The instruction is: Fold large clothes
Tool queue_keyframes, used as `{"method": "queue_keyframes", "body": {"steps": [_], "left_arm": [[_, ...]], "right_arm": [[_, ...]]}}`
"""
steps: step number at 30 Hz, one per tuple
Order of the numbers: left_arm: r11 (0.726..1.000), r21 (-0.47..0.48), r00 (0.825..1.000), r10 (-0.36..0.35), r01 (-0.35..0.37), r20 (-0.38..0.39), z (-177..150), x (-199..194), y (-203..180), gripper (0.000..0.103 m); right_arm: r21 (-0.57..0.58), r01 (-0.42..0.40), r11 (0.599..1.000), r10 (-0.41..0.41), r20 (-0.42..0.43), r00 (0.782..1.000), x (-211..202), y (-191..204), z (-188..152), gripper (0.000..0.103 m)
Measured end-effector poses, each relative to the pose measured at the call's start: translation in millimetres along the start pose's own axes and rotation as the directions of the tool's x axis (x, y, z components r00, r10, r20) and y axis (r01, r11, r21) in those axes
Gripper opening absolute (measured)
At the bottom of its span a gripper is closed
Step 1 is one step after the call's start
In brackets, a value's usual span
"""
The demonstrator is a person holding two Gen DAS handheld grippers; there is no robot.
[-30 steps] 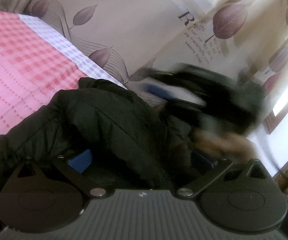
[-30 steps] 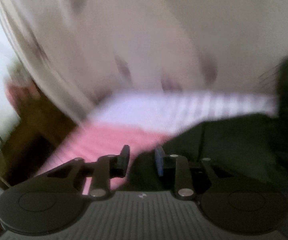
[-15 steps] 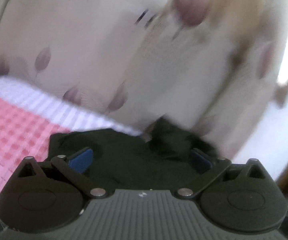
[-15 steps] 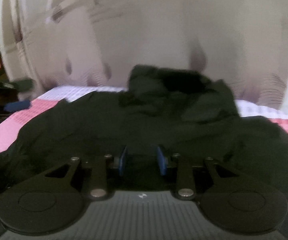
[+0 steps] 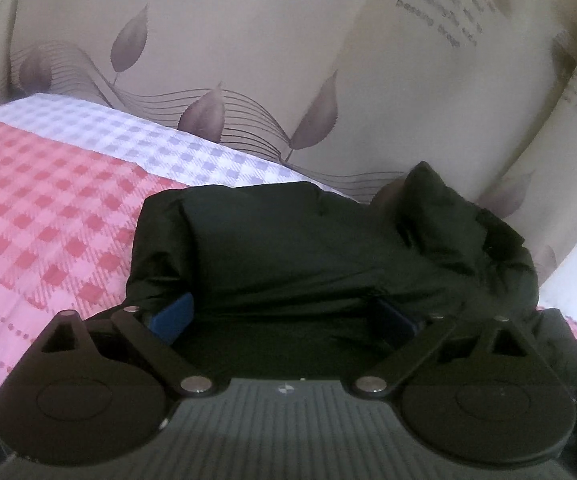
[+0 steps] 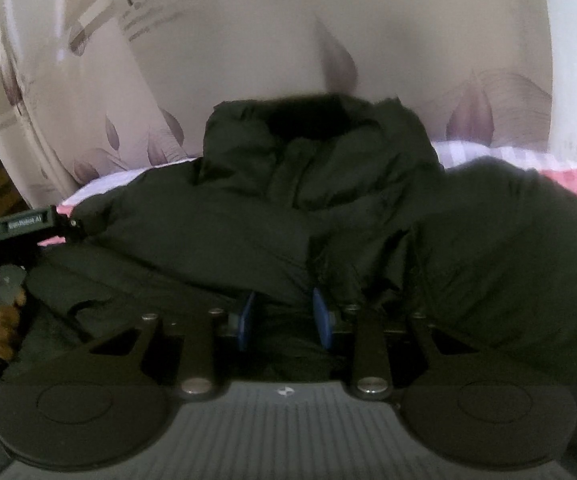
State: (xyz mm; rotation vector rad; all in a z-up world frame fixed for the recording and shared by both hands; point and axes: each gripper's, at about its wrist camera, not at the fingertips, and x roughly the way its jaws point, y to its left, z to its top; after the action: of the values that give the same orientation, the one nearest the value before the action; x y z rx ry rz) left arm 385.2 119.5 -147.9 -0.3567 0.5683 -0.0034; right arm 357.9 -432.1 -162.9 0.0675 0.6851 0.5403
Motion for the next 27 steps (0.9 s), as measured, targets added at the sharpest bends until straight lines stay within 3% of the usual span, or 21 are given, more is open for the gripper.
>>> {"method": "queue_keyframes", "body": {"steps": [5, 11, 13, 14, 15, 17, 18, 19, 20, 21, 23, 27], "left_arm": [[1.0, 0.017, 1.0, 0.002, -0.002, -0.005, -2, 1, -3, 0.1], [0.999, 0.032, 1.0, 0.004, -0.005, 0.01, -1, -3, -6, 0.101], [0.997, 0.065, 0.999, 0.041, -0.041, 0.008, 2, -16, -10, 0.093], [0.997, 0.062, 0.999, 0.049, -0.049, 0.015, 4, -27, -11, 0.093], [0.998, 0.049, 0.999, 0.03, -0.032, 0.034, 5, -44, -10, 0.097], [0.998, 0.023, 0.996, -0.06, 0.058, 0.059, 3, -85, -5, 0.101], [0.995, 0.027, 0.993, -0.098, 0.097, 0.065, 0, -103, -2, 0.102], [0.992, 0.044, 0.99, -0.122, 0.12, 0.063, -5, -125, 1, 0.103], [0.99, 0.064, 0.989, -0.132, 0.128, 0.062, -10, -145, 4, 0.103], [0.986, 0.085, 0.986, -0.15, 0.145, 0.066, -19, -170, 10, 0.103], [0.978, 0.111, 0.981, -0.184, 0.176, 0.062, -37, -209, 22, 0.103], [0.974, 0.144, 0.98, -0.188, 0.177, 0.068, -84, -280, 52, 0.103]], "right_arm": [[-0.047, 0.024, 0.999, -0.024, 0.008, 1.0, 2, 4, 1, 0.03], [-0.014, -0.006, 1.0, 0.007, 0.02, 1.0, -1, -2, 1, 0.031], [0.009, -0.034, 0.999, 0.034, 0.024, 0.999, -5, -6, 2, 0.032], [0.038, -0.027, 0.999, 0.027, 0.01, 1.0, -13, -7, 5, 0.032], [0.083, 0.008, 0.997, -0.009, 0.013, 1.0, -27, -5, 9, 0.033], [0.155, -0.025, 0.988, 0.001, 0.151, 0.989, -83, -1, 10, 0.04], [0.167, -0.082, 0.982, 0.043, 0.223, 0.974, -118, 1, 4, 0.059], [0.168, -0.117, 0.979, 0.068, 0.27, 0.961, -146, 3, -5, 0.088], [0.164, -0.133, 0.978, 0.074, 0.323, 0.943, -181, 6, -21, 0.098], [0.163, -0.131, 0.978, 0.063, 0.367, 0.928, -213, 8, -40, 0.103], [0.162, -0.112, 0.98, 0.036, 0.412, 0.91, -274, 11, -86, 0.103], [0.196, 0.039, 0.98, -0.116, 0.395, 0.911, -367, 11, -182, 0.103]]}}
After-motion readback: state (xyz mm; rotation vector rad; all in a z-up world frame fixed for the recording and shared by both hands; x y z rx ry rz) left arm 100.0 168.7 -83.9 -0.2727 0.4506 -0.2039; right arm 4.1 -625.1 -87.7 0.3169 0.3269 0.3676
